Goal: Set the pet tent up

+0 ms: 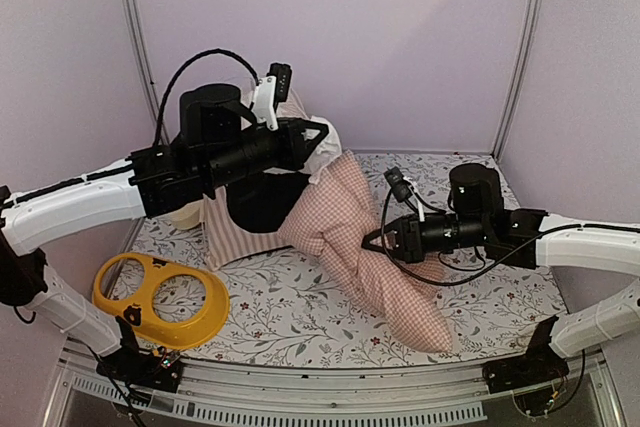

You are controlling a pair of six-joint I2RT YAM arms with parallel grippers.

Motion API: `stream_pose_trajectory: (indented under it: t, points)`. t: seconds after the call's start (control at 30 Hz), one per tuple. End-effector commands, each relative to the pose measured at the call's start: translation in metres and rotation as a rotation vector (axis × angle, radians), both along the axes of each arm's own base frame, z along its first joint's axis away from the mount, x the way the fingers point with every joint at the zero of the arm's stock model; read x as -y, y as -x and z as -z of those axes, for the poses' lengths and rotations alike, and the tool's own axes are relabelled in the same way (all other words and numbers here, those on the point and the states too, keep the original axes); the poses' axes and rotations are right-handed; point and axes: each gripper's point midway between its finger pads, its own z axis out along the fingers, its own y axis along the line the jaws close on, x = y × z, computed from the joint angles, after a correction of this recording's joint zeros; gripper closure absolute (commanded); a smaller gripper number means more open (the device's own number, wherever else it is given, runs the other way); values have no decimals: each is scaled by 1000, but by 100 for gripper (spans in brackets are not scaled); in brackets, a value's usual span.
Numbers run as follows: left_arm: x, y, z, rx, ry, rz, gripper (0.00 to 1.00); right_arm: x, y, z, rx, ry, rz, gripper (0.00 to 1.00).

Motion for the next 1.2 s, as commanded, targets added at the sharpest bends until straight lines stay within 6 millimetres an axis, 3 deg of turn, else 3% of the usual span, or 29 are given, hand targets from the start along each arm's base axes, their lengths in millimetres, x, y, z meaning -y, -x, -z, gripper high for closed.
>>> stream_pose_trajectory:
  t: [0.0, 0.13, 0.23, 0.37, 0.57, 0.8, 1.07, 1.17]
  points:
    - [31, 21, -14, 19, 4, 132, 100, -23, -3, -62, 96, -254, -41, 100]
    - [42, 25, -44, 52, 71, 154, 100, -39, -25, -56, 61, -284, 25, 100]
    - [44, 24, -60, 62, 106, 141, 100, -48, -43, -36, -16, -259, 100, 100]
    - [43, 30, -73, 69, 161, 149, 100, -46, -65, -7, -88, -208, 228, 100]
    - [51, 49, -78, 83, 191, 222, 100, -54, -88, 11, -177, -123, 321, 100]
    - [64, 75, -82, 111, 223, 306, 100, -77, -110, 5, -191, -70, 328, 100]
    - [67, 104, -98, 170, 266, 366, 100, -67, -142, 49, -341, -66, 392, 100]
    - [65, 110, -102, 184, 274, 375, 100, -68, -150, 68, -343, 21, 424, 100]
